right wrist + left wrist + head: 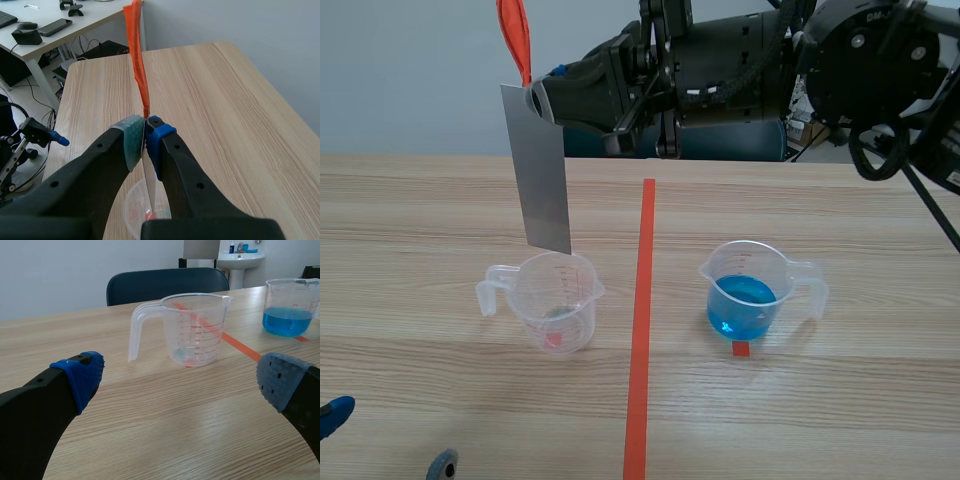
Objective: Do the redox reaction experiment. move the plate over the blue solution
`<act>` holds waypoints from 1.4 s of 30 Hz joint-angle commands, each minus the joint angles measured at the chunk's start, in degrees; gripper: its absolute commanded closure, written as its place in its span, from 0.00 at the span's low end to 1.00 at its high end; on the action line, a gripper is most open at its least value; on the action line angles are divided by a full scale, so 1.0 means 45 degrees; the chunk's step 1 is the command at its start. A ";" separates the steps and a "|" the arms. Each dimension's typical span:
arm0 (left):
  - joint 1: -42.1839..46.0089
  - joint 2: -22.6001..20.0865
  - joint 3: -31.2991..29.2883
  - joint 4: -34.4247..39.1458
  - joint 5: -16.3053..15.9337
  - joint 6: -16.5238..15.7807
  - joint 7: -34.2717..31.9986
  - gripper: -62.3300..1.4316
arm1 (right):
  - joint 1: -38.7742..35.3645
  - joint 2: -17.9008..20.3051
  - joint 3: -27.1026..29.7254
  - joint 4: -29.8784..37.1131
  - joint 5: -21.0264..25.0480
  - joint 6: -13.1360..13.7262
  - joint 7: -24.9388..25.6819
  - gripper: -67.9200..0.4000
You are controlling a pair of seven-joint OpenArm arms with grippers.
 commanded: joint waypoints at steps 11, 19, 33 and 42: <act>0.0029 -0.0117 -0.0058 0.0180 -0.0039 -0.0019 -0.0185 0.00 | 0.0321 -0.0034 0.0155 0.0194 0.0223 0.0000 0.0238 0.97; 0.0029 -0.0117 -0.0058 0.0180 -0.0039 -0.0019 -0.0185 0.00 | 0.0321 -0.0034 0.0155 0.0194 0.0223 0.0000 0.0238 0.97; 0.0029 -0.0117 -0.0058 0.0180 -0.0039 -0.0019 -0.0185 0.00 | 0.0321 0.0126 0.0155 0.0194 0.0238 0.0000 0.0141 0.97; 0.0034 -0.0121 -0.0058 0.0180 -0.0039 -0.0019 -0.0185 0.00 | 0.0325 0.1316 0.0155 0.0194 0.1054 0.0117 0.0355 0.97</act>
